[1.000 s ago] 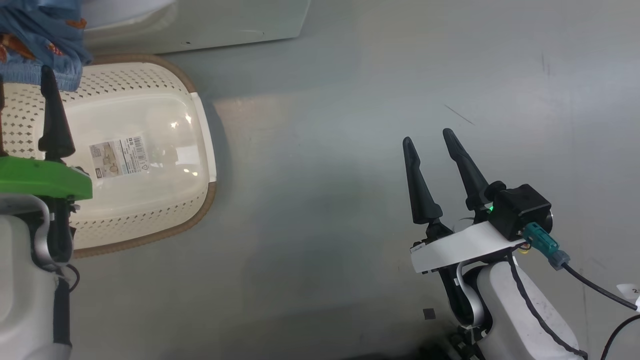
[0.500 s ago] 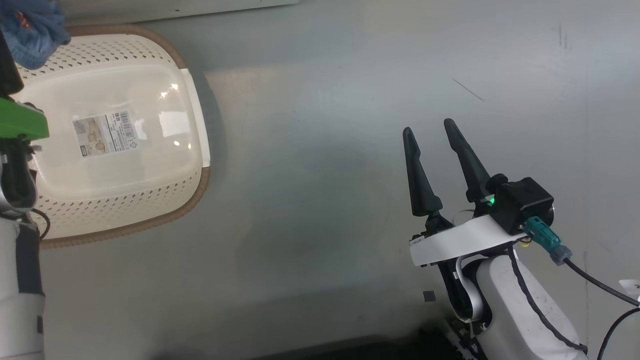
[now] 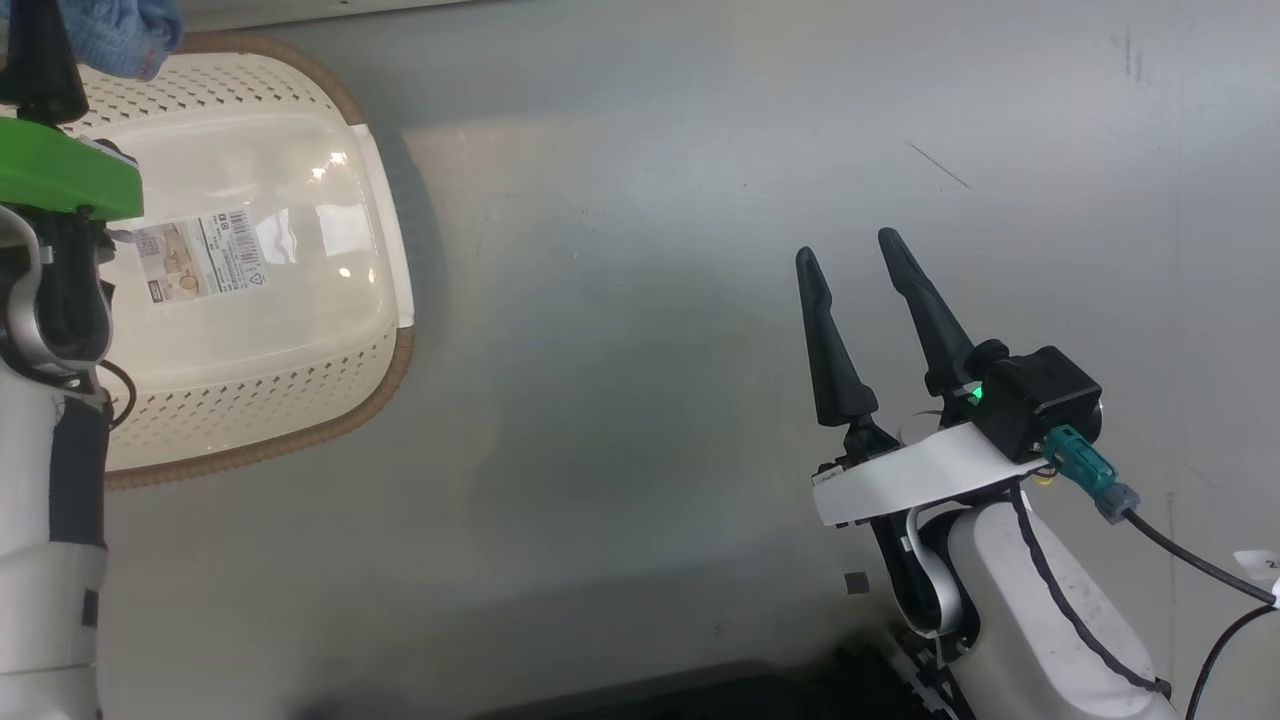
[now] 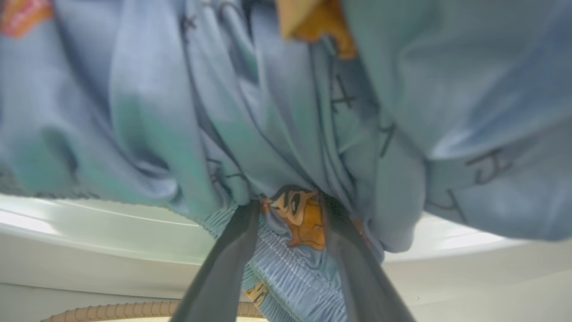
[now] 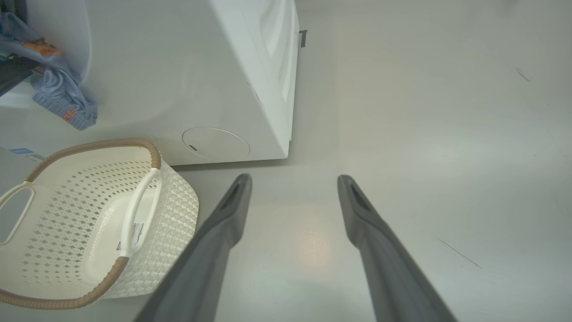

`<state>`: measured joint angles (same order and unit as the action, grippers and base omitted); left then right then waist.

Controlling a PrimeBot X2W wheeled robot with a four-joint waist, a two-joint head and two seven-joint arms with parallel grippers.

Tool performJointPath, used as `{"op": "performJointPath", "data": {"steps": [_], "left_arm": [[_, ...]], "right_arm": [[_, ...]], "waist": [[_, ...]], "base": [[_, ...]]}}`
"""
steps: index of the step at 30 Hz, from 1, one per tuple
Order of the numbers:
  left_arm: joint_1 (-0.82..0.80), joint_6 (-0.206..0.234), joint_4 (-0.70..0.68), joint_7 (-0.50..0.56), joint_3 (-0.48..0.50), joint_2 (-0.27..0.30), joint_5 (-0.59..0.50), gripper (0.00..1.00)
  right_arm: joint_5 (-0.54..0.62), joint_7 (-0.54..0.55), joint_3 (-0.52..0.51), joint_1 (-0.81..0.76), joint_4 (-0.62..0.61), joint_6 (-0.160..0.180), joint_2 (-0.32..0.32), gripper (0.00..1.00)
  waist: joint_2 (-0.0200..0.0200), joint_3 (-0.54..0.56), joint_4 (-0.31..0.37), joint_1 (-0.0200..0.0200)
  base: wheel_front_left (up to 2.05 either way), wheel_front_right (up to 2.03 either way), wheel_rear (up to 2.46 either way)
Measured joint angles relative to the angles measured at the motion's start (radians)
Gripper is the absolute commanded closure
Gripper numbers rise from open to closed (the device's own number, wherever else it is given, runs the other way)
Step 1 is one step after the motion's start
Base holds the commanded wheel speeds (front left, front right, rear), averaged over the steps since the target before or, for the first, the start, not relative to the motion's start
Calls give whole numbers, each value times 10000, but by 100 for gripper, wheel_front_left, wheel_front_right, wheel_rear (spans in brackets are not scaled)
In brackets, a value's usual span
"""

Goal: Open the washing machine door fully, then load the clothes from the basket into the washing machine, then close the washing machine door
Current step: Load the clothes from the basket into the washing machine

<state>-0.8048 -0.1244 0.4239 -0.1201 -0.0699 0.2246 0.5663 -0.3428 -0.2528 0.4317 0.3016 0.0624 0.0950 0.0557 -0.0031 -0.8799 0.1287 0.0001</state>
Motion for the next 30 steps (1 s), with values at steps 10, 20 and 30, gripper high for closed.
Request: {"op": "performJointPath", "data": {"steps": [10, 20, 30], "left_arm": [[12, -2, 328, -711, -499, 470, 232, 100], [571, -33, 669, -1143, -957, 702, -221, 100], [419, -33, 479, -1287, -742, 1133, -428, 100]], "right_arm": [[-17, 0, -169, 212, 107, 42, 2, 0], [-19, 0, -391, 213, 320, 42, 6, 0], [-150, 0, -284, 195, 545, -17, 6, 0]], "waist": [[0, 289, -83, 0], [0, 866, -344, -1], [0, 1523, -628, -1]], "base": [[0, 0, 0], [0, 0, 0], [0, 0, 0]]}}
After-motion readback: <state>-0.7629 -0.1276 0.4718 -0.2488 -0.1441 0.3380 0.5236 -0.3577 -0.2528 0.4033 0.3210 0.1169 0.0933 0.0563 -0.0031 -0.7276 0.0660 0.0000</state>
